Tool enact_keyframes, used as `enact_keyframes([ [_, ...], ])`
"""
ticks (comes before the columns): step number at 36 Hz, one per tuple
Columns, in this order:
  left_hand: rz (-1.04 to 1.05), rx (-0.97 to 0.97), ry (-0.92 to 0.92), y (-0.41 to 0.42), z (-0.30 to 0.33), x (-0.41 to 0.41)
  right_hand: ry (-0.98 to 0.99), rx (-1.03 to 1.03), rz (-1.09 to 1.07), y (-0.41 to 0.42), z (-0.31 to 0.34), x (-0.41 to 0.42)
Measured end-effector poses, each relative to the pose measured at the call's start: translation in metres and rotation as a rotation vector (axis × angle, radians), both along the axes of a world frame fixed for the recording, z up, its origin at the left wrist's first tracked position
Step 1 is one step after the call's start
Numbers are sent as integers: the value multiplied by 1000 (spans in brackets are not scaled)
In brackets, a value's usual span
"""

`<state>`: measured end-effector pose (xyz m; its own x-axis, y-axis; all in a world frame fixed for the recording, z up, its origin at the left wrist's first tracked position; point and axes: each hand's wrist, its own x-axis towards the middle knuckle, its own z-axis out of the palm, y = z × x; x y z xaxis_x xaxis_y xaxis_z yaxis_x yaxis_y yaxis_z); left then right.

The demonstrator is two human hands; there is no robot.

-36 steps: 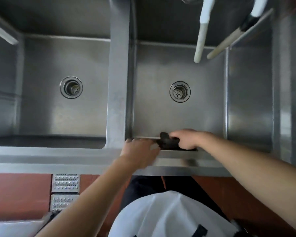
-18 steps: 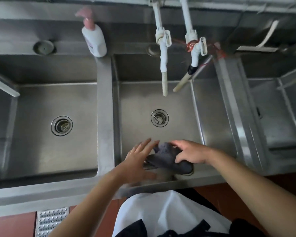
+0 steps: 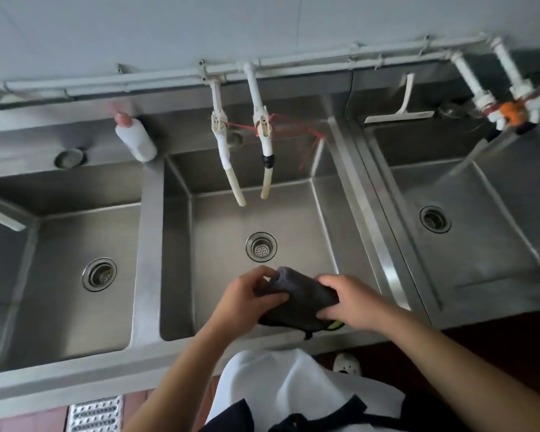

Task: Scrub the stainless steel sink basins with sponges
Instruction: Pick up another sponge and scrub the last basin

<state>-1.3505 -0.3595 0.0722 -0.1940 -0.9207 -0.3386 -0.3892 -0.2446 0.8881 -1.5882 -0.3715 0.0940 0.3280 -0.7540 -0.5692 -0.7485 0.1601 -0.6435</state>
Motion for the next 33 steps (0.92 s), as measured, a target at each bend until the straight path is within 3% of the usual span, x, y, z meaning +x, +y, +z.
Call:
enact_keyframes([
  [9,36,92,53,35,-2,-117,-282,-141,-200,43,-18,-136],
  [14,22,143,28,61,-10,-179,-380,-80,-326,65,-30,-202],
  [20,61,165,144,65,12,-216,-490,-193,-411,74,-1,-241],
  [23,-65,168,146,60,35,-222,-504,-300,-382,74,23,-253],
  [27,-194,132,143,50,51,-239,-455,-282,-311,69,37,-261],
  [30,-308,-32,-34,34,43,-255,-391,-324,-381,67,42,-260],
  [33,-400,-70,-120,18,35,-269,-348,-358,-487,70,50,-264],
])
